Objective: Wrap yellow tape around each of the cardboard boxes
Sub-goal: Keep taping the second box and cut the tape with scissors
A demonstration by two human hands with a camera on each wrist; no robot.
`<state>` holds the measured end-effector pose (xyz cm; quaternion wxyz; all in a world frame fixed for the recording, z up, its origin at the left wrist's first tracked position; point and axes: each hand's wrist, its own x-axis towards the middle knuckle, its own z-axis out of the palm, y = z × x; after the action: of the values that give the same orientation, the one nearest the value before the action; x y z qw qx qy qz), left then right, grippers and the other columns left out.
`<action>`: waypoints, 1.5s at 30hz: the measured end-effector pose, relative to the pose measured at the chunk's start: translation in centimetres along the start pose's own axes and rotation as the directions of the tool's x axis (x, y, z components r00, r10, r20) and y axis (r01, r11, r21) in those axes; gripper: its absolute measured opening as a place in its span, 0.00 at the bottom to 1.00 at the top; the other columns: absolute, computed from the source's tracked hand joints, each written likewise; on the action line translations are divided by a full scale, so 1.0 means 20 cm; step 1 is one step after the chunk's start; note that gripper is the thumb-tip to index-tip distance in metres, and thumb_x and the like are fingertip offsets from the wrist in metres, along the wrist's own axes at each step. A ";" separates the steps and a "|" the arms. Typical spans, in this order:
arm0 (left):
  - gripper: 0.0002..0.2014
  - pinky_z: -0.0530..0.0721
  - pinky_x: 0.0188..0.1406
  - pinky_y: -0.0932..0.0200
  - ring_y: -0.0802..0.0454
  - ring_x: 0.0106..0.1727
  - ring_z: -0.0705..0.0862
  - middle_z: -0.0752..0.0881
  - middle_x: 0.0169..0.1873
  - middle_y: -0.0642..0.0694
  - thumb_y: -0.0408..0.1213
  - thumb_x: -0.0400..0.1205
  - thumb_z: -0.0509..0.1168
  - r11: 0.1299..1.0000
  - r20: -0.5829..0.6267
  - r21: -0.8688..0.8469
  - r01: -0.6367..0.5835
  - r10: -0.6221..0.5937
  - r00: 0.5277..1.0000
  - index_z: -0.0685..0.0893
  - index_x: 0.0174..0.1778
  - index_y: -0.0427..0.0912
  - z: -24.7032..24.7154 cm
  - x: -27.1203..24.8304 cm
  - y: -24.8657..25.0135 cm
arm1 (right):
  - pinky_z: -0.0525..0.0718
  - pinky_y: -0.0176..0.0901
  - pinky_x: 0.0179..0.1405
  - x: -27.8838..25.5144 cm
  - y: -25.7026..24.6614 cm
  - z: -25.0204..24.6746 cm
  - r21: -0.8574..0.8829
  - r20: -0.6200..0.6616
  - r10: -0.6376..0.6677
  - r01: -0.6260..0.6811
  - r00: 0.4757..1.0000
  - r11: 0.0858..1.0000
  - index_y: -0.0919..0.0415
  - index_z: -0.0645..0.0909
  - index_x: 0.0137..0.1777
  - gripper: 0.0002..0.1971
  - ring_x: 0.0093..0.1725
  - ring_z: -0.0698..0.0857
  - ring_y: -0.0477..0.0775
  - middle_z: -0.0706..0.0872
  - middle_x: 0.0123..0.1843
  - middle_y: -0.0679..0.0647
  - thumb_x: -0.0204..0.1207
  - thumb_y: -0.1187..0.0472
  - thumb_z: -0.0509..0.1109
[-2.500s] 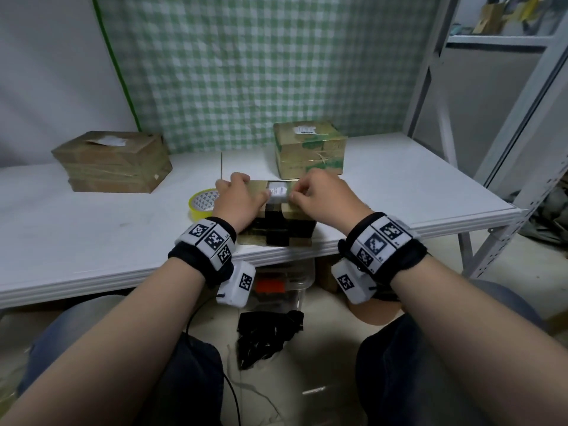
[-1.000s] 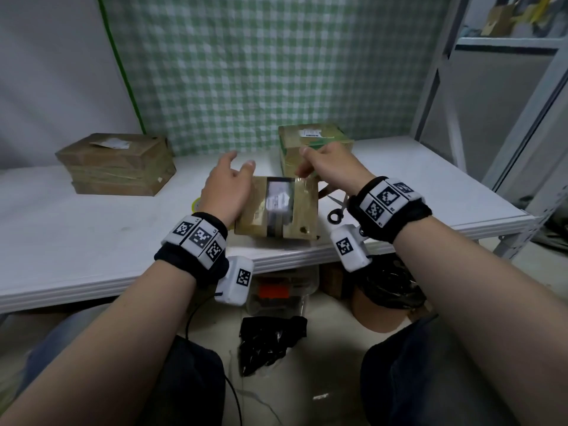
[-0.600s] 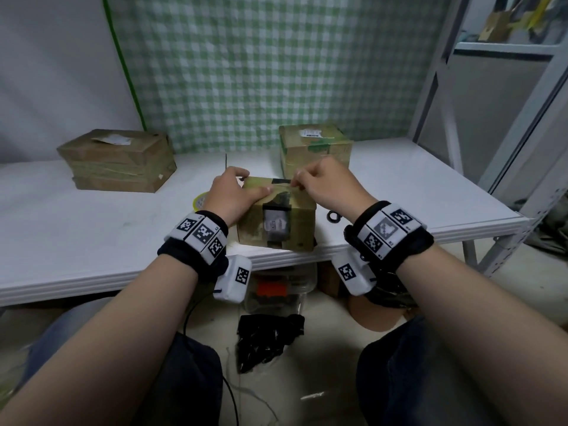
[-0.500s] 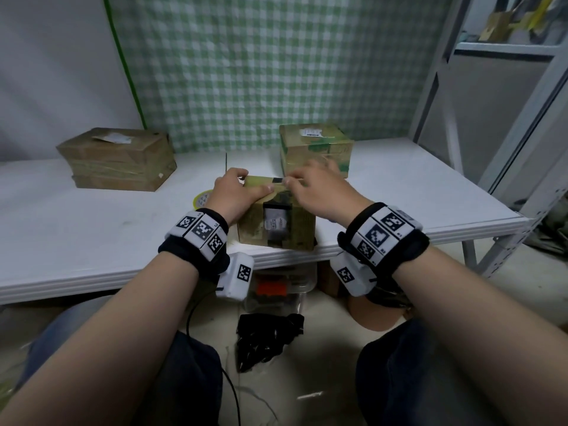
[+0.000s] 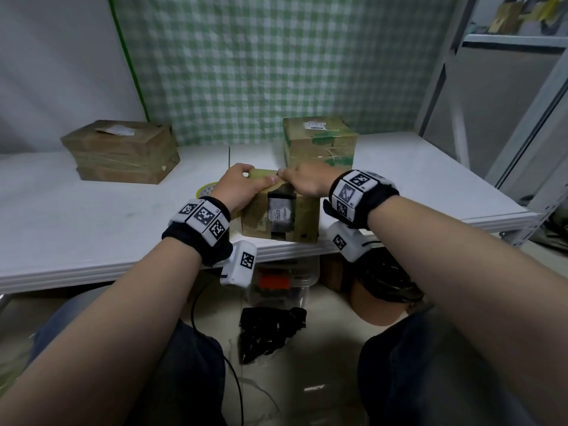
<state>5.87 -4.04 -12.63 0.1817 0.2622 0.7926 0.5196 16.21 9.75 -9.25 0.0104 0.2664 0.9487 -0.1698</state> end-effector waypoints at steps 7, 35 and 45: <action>0.36 0.86 0.65 0.44 0.44 0.61 0.86 0.83 0.64 0.42 0.55 0.76 0.78 1.000 0.009 0.026 0.006 -0.007 1.000 0.75 0.77 0.44 -0.01 -0.02 0.01 | 0.73 0.47 0.67 0.05 0.00 -0.05 0.136 0.060 0.044 -0.051 0.997 0.989 0.67 0.79 0.74 0.27 0.69 0.80 0.63 0.79 0.75 0.67 0.93 0.49 0.48; 0.17 0.84 0.65 0.40 0.46 0.57 0.85 0.85 0.52 0.51 0.53 0.81 0.71 0.991 -0.187 -0.123 -0.057 0.033 0.982 0.82 0.59 0.47 -0.06 -0.11 0.10 | 0.94 0.59 0.35 -0.20 0.00 -0.22 0.493 -0.205 0.095 0.019 0.974 0.870 0.65 0.88 0.47 0.20 0.32 0.92 0.65 0.89 0.45 0.62 0.86 0.48 0.64; 0.47 0.85 0.63 0.47 0.41 0.65 0.83 0.75 0.74 0.40 0.51 0.73 0.82 0.977 -0.036 0.209 0.043 -0.036 0.999 0.65 0.84 0.44 -0.02 -0.13 0.06 | 0.84 0.47 0.40 -0.24 0.04 -0.04 0.187 -0.229 0.036 0.008 0.973 0.982 0.63 0.85 0.57 0.21 0.42 0.88 0.56 0.87 0.61 0.62 0.85 0.43 0.67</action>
<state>7.94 -5.51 -11.38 0.1506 0.2557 0.8509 0.4335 20.79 8.13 -8.28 -0.1242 0.2909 0.9215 -0.2256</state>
